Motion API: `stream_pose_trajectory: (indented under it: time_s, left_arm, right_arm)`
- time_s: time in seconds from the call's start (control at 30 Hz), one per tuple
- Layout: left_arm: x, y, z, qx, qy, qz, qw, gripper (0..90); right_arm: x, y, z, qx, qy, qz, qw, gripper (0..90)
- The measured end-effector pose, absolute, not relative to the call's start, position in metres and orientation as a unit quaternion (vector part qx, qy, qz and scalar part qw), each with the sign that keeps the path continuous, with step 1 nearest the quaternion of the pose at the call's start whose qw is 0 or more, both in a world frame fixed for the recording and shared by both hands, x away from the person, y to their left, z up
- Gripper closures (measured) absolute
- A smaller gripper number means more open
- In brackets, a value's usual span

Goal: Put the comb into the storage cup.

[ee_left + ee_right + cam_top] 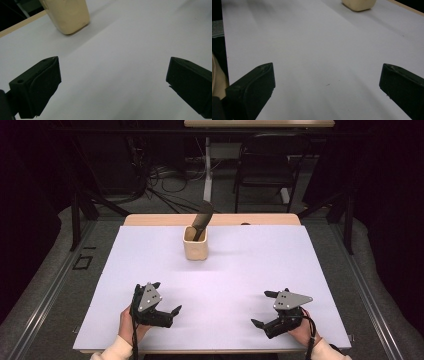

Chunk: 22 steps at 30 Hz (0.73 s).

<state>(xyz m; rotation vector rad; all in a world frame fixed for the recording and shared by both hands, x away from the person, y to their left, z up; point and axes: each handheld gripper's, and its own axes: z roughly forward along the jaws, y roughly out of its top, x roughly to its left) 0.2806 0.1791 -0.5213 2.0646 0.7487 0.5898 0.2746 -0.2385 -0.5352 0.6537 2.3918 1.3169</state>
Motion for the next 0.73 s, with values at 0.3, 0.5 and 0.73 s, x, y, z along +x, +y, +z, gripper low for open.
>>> stream_pose_trajectory:
  time_s: [0.3,0.5,0.73]
  left_arm:
    - [0.27,0.184,-0.523,0.823,0.298,0.237,0.422,0.0]
    - [0.263,0.186,-0.523,0.822,0.297,0.24,0.423,0.0]
    - [0.263,0.186,-0.524,0.823,0.298,0.234,0.423,0.0]
  right_arm:
    - [0.275,-0.238,-0.535,0.23,0.84,0.462,0.165,0.0]
    - [0.275,-0.238,-0.535,0.229,0.841,0.462,0.165,0.0]
    - [0.275,-0.238,-0.535,0.229,0.841,0.462,0.165,0.0]
